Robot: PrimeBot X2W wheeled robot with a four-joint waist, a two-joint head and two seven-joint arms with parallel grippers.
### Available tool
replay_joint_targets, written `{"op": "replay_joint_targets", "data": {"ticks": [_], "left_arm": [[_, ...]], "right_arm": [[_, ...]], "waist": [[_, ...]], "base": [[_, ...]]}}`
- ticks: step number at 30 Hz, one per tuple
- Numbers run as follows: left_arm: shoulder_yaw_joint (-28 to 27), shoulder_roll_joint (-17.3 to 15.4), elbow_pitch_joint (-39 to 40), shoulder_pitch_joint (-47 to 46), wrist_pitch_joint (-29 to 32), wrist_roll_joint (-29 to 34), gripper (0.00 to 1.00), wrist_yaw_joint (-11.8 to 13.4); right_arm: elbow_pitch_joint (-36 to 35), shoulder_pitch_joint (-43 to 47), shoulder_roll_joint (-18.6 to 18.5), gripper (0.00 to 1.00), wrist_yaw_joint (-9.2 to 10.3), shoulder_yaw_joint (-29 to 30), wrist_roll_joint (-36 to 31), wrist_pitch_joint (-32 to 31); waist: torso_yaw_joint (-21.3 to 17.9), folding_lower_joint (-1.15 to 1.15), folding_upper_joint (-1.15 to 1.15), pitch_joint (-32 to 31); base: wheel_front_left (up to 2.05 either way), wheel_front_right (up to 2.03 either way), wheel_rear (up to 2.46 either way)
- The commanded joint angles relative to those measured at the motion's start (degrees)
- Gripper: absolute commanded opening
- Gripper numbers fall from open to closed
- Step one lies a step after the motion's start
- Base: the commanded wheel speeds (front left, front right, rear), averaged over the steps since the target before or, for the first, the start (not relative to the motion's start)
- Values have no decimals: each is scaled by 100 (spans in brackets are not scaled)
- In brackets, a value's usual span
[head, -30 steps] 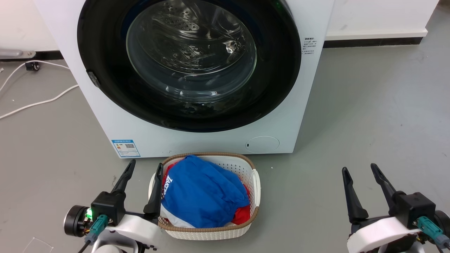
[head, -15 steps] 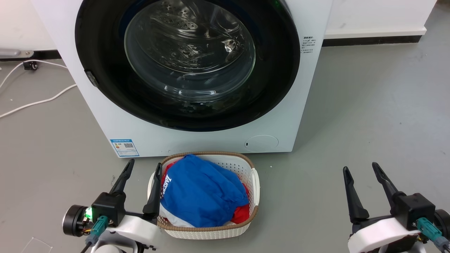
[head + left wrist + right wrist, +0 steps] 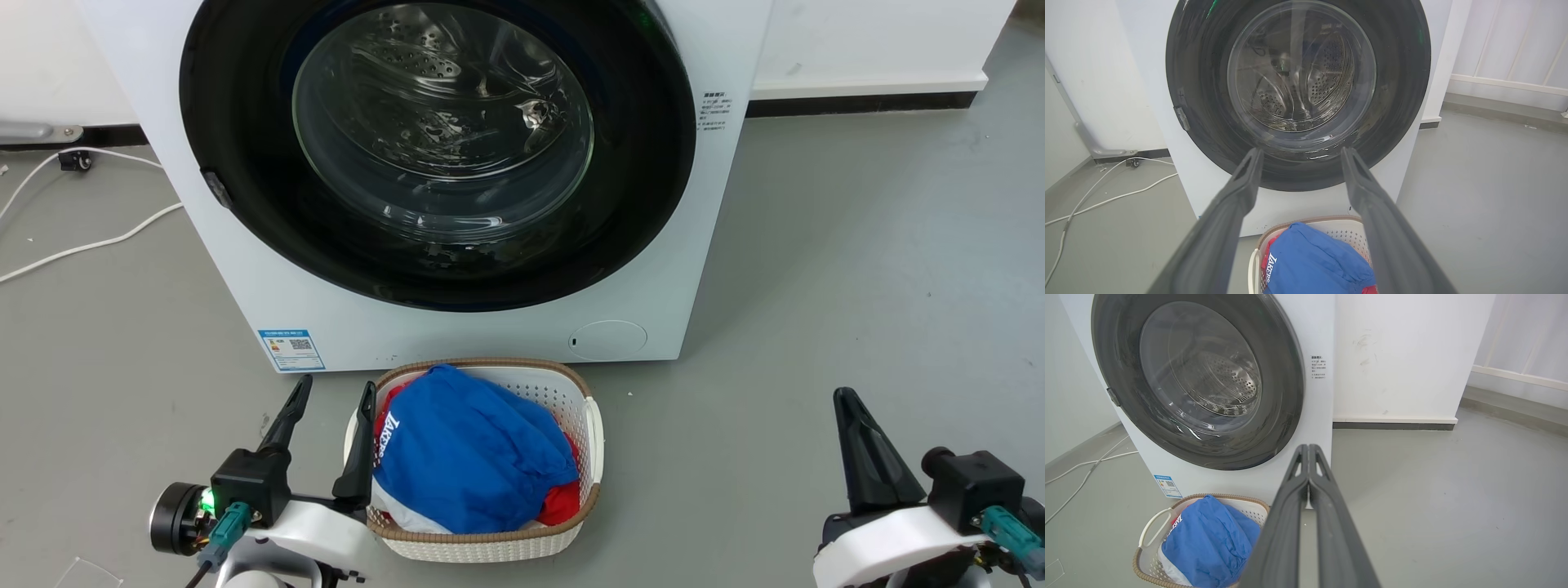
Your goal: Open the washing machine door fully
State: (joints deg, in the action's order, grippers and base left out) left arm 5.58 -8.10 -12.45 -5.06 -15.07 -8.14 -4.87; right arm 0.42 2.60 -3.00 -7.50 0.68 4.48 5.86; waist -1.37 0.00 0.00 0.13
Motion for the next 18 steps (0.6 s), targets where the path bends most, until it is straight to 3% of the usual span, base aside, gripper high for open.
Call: {"op": "replay_joint_targets", "data": {"ticks": [1, 5, 6, 9, 14, 16, 18], "left_arm": [[-4, 27, 0, -28, -14, 36, 100, -20], [-32, 55, -8, -46, -14, 40, 100, -36], [-42, 62, -9, -47, -14, 40, 100, -39], [-72, 77, 7, -37, -14, 54, 100, -46], [-116, 118, 33, -13, -14, 70, 100, -50], [-139, 140, 52, 3, -14, 67, 100, -57], [-149, 163, 75, 10, -14, 78, 100, -61]], "right_arm": [[15, 21, 22, 0, 1, 14, 54, 7], [94, 22, 21, 0, 1, 139, 564, 11], [143, 22, 21, 0, 1, 188, 986, 11], [404, -25, 22, 0, 1, 293, 2715, 18], [805, -301, 20, 0, 0, 285, 6917, 50], [867, -399, 14, 0, 0, 382, 8238, 31], [905, -538, 14, 0, 0, 548, 9074, -27]], "waist": [[3, 0, 0, -2], [10, 0, 0, -4], [13, 0, 0, -6], [22, 0, 0, -14], [42, 0, 0, -22], [54, 0, 0, -24], [74, 0, 0, 0]], "base": [[0, 0, 0], [0, 0, 0], [0, 0, 0], [0, 0, 0], [0, 0, 0], [0, 0, 0], [0, 0, 0]]}}
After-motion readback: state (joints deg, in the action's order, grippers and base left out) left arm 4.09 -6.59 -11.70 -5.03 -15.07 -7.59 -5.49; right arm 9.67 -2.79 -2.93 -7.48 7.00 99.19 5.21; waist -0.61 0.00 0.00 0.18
